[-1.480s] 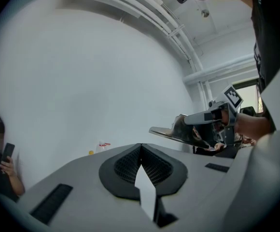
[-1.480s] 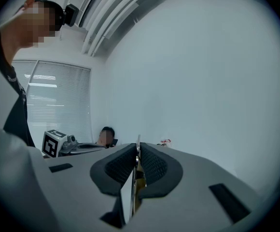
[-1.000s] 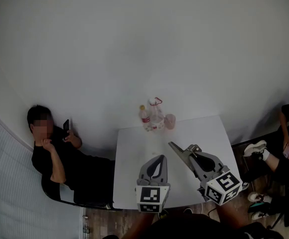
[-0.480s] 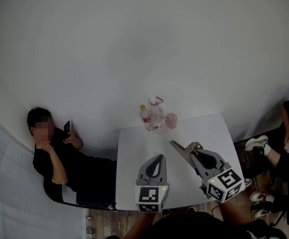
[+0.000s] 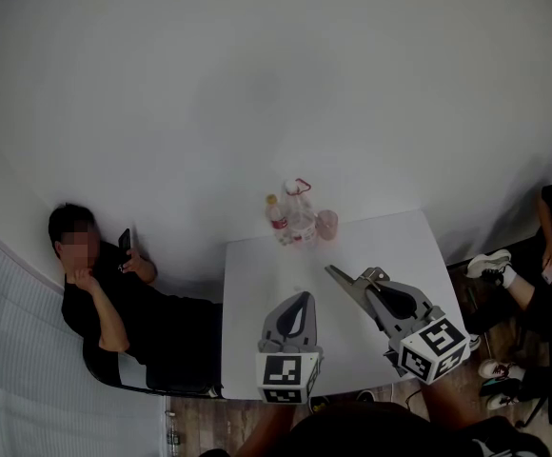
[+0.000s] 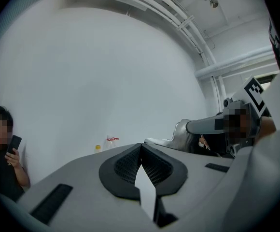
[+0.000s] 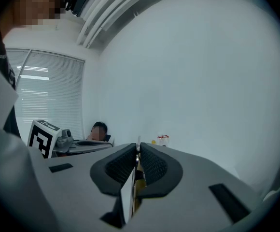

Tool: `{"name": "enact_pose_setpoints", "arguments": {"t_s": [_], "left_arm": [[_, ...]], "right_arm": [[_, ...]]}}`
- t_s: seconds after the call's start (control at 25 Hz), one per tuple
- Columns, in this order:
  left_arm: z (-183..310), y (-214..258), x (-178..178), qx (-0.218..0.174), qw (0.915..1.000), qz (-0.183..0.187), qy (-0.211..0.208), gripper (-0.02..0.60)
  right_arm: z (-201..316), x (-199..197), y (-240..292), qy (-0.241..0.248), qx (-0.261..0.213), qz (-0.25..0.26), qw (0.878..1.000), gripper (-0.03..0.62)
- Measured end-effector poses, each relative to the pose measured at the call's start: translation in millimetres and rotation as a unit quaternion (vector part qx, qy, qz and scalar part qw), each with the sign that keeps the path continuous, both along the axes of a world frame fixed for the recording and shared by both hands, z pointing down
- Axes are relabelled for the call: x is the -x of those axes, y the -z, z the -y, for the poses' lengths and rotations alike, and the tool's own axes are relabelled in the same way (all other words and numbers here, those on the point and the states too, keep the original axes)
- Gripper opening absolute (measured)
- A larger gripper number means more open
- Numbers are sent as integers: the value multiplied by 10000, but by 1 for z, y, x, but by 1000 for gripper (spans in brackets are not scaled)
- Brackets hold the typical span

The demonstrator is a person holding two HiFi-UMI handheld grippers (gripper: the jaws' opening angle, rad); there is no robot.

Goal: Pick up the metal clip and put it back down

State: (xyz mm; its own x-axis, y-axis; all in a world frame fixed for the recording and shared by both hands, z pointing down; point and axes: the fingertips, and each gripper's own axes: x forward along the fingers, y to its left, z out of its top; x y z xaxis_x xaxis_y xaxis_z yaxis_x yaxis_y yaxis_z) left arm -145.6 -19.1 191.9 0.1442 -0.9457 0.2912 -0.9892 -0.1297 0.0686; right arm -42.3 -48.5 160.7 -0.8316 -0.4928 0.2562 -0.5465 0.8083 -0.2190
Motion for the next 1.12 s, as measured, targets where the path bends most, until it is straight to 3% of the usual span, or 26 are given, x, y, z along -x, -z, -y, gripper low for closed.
{"name": "enact_pose_setpoints", "arguments": {"t_s": [0.44,1.12], "left_arm": [[-14,-11,4,120,9999,-56,-19,21],[-9,-50,14,771,9968,-73,181,21]], "right_arm": [[-12,-1,-9,5,83,-88,9999,40],[6,-1,-53,255,762,-303,9963,40]]}}
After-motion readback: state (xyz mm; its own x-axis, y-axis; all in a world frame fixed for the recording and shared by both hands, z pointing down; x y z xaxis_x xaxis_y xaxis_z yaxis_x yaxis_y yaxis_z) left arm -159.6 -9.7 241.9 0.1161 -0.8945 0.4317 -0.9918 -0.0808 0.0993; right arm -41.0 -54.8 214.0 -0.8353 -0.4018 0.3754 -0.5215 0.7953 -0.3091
